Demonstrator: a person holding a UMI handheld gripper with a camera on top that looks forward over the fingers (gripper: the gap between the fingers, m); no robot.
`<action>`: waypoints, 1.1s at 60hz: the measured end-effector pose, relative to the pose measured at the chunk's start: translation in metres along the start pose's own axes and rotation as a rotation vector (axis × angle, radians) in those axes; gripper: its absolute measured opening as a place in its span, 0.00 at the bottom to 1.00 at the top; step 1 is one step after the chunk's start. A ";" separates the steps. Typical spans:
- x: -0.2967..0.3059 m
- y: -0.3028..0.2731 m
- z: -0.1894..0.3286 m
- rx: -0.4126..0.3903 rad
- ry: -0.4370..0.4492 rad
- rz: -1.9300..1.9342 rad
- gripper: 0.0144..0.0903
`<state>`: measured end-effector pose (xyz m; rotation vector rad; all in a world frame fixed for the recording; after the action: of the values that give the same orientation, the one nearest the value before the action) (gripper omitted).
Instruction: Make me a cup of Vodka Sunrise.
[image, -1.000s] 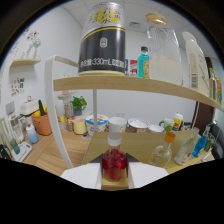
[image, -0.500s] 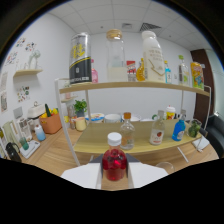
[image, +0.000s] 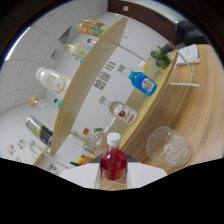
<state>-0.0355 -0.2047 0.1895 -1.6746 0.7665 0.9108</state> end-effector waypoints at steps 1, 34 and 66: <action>-0.002 -0.001 0.000 0.001 -0.018 0.051 0.27; -0.016 -0.031 0.003 0.052 -0.272 1.024 0.26; -0.064 0.028 0.017 0.107 0.042 -0.564 0.27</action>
<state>-0.0950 -0.1923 0.2283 -1.6899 0.3271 0.4323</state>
